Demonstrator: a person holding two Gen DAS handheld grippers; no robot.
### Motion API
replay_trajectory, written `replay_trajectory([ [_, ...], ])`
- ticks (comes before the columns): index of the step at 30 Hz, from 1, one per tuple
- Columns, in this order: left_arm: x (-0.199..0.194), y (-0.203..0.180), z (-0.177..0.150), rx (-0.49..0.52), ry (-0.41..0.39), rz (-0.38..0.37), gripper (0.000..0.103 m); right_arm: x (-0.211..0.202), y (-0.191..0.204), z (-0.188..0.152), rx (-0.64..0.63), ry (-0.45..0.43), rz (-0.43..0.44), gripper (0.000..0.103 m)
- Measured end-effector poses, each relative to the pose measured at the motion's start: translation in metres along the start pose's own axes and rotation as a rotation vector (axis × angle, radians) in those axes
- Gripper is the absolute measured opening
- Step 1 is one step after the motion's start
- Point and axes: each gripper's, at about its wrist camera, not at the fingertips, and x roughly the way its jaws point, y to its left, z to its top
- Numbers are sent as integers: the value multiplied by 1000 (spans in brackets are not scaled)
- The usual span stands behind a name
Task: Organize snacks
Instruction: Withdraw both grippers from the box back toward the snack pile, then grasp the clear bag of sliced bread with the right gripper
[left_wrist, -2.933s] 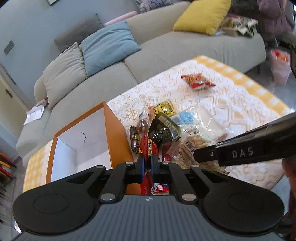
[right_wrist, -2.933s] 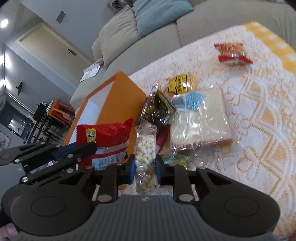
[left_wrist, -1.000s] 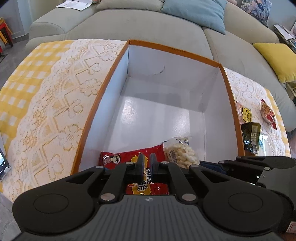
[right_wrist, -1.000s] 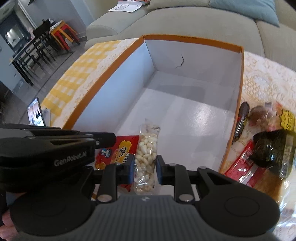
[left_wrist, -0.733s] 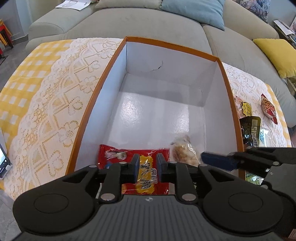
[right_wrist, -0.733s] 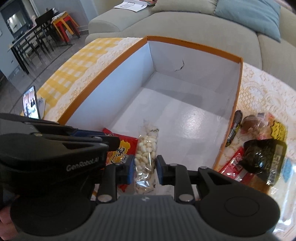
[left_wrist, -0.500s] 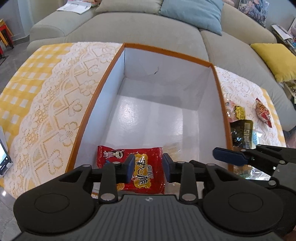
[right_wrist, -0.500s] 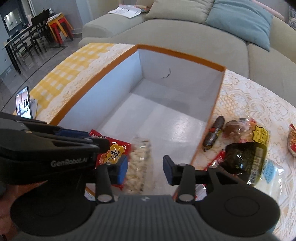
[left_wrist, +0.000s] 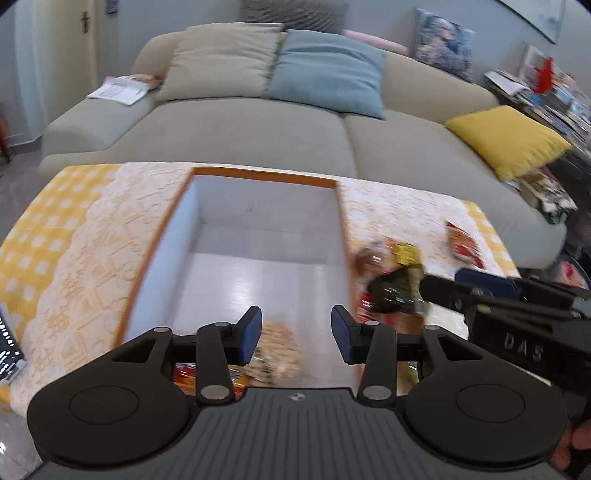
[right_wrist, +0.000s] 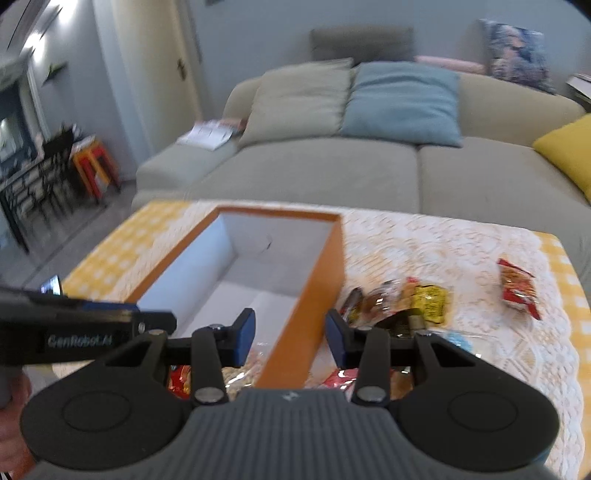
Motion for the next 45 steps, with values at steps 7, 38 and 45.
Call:
replay_trajectory([
  [7,5,-52,-13,134,17,-49,50,-25,-34,-21,34,-34,-61,41],
  [38,105,-143,-7,184,204,-245,53,27,-175,-76,280,163,-104,55],
  [45,150,-145,-11,135,271,-209,53,54,-204,-78,355,170,-70,55],
])
